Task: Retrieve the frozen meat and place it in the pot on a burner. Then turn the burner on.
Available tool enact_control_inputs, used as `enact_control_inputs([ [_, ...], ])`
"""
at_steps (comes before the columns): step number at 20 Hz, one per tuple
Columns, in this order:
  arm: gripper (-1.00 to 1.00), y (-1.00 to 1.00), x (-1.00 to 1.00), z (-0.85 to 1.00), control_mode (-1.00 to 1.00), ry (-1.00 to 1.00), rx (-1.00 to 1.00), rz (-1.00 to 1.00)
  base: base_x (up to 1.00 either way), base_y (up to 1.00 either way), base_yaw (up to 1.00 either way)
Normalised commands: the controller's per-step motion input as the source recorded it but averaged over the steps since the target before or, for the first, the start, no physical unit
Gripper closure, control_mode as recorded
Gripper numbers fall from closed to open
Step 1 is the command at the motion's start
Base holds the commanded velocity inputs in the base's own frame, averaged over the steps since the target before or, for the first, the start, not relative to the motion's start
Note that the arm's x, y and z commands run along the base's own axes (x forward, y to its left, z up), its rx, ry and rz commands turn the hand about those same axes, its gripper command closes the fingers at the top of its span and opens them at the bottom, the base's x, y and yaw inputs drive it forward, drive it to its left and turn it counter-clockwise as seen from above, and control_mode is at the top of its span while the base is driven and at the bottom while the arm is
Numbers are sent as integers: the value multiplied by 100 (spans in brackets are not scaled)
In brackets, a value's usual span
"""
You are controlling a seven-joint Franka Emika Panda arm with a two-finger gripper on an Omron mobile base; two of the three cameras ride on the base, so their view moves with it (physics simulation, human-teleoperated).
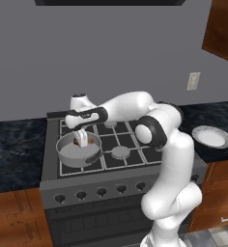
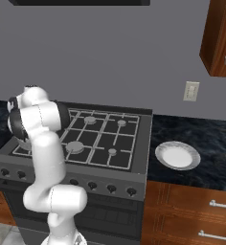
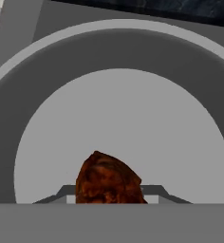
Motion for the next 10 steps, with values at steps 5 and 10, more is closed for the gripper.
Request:
enact_control_inputs([
  [5,100,0,3,-17,-100,2,0,0,0,0,0],
  [10,100,3,0,-12,-100,4,0,0,0,0,0],
])
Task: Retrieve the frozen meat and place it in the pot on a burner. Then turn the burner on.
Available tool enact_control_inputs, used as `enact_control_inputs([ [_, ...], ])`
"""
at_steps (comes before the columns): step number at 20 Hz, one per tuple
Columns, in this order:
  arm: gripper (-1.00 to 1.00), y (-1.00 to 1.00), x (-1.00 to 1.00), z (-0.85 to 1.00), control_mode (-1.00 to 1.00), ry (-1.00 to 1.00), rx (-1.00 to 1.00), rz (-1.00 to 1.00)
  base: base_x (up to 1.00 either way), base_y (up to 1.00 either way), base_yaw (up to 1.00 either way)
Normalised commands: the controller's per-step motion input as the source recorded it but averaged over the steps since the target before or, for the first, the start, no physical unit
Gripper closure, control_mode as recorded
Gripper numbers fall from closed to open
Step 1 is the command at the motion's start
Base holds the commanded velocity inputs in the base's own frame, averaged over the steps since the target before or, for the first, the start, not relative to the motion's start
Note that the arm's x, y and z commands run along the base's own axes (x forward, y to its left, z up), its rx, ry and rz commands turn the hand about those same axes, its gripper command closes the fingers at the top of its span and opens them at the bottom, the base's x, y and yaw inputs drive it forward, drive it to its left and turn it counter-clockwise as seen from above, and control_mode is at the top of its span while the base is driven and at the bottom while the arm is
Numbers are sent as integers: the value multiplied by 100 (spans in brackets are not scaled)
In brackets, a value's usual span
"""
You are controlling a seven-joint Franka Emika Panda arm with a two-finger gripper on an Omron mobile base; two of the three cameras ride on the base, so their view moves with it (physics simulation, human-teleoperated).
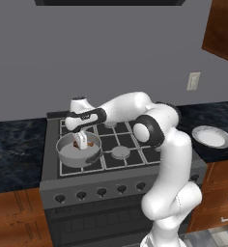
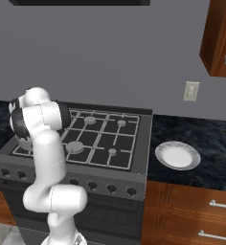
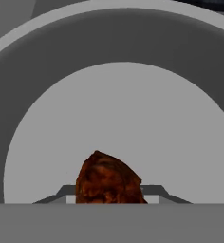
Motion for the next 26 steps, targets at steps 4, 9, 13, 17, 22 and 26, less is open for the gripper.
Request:
enact_control_inputs([
  [4,100,2,0,-12,-100,3,0,0,0,0,0],
  [9,100,0,0,-8,-100,3,0,0,0,0,0],
  [13,100,0,0,-2,-100,1,0,0,0,0,0],
  [17,100,0,0,0,-100,0,0,0,0,0,0],
  [22,-100,12,0,-2,-100,0,0,0,0,0,0],
  [26,-100,9,0,1,-100,0,0,0,0,0,0],
])
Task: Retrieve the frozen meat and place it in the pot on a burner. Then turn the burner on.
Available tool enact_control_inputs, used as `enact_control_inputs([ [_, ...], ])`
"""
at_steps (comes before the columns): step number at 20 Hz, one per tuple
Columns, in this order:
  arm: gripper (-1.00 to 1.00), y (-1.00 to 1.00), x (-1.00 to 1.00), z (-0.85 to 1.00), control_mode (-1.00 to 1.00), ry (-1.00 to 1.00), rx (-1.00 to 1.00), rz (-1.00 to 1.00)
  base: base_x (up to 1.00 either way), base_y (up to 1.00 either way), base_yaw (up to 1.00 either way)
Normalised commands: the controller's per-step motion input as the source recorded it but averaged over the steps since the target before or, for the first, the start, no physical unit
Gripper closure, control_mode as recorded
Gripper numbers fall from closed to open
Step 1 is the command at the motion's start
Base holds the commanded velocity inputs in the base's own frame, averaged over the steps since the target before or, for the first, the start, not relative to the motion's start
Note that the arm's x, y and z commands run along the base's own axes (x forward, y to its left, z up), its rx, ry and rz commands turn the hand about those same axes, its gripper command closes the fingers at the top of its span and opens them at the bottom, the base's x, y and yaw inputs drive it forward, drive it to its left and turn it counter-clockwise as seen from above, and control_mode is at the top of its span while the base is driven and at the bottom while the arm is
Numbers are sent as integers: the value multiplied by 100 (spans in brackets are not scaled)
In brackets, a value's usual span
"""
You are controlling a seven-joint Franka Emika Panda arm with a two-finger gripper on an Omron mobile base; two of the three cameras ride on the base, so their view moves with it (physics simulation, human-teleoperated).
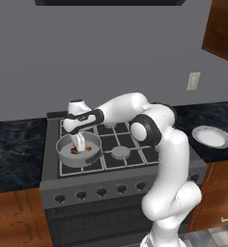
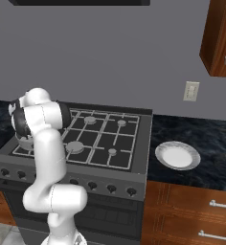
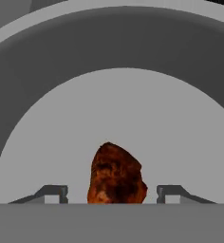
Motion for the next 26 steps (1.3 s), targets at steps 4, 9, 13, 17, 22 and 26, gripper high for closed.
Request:
enact_control_inputs([
  [4,-100,10,0,21,-100,0,0,0,0,0,0],
  [9,-100,0,-1,41,-100,0,0,-5,0,0,0],
  [13,-100,0,-33,41,-100,0,0,-11,0,0,0],
  [17,-100,0,-49,15,-100,0,0,-16,0,0,0],
  [22,-100,0,-64,6,-100,0,0,-18,0,0,0],
  [26,-100,0,-58,21,-100,0,0,-14,0,0,0],
])
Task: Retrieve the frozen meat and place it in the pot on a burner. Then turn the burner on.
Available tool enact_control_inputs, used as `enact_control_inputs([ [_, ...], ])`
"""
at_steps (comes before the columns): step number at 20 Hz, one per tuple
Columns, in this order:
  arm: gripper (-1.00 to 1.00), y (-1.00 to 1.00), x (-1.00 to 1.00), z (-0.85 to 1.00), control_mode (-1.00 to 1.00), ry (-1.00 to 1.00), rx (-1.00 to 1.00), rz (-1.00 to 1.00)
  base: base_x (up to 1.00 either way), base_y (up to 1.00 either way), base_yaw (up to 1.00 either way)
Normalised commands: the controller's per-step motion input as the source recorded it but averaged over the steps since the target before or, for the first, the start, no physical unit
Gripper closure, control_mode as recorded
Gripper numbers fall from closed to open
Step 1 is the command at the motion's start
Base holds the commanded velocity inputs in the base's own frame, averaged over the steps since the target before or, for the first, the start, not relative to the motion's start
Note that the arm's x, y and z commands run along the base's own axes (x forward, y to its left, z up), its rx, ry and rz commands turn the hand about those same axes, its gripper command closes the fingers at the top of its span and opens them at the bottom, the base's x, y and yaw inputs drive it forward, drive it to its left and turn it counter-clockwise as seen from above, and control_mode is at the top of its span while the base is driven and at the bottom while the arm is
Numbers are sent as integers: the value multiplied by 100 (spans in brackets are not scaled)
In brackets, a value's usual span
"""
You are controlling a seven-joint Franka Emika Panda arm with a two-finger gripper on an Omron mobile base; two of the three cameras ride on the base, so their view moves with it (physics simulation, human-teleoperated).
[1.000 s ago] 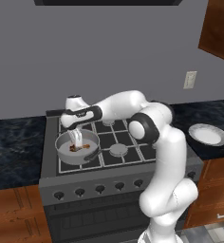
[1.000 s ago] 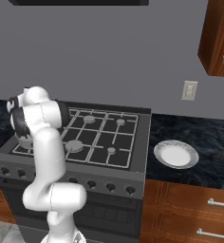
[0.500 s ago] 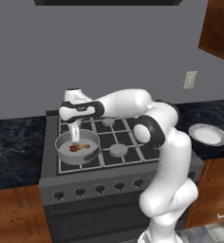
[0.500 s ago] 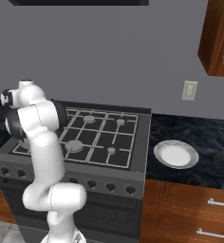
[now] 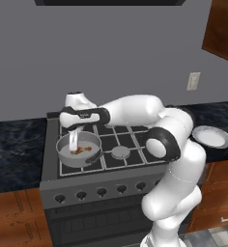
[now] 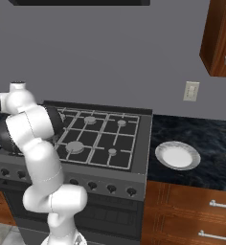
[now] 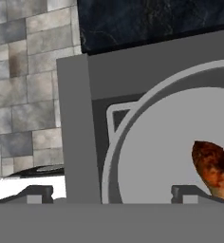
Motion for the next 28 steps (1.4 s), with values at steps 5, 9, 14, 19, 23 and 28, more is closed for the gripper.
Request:
enact_control_inputs([
  [5,-100,-1,-49,22,-100,-3,0,-9,0,0,0],
  [9,-100,-8,-34,4,-100,-3,0,-2,0,0,0],
  [14,-100,-6,-27,0,-100,-2,0,0,0,0,0],
  [19,-100,-1,-30,0,-100,-2,0,0,0,0,0],
  [23,-100,0,-33,0,-100,-9,1,0,0,0,0],
  [28,-100,0,-7,-1,-100,-2,0,-7,0,0,0],
])
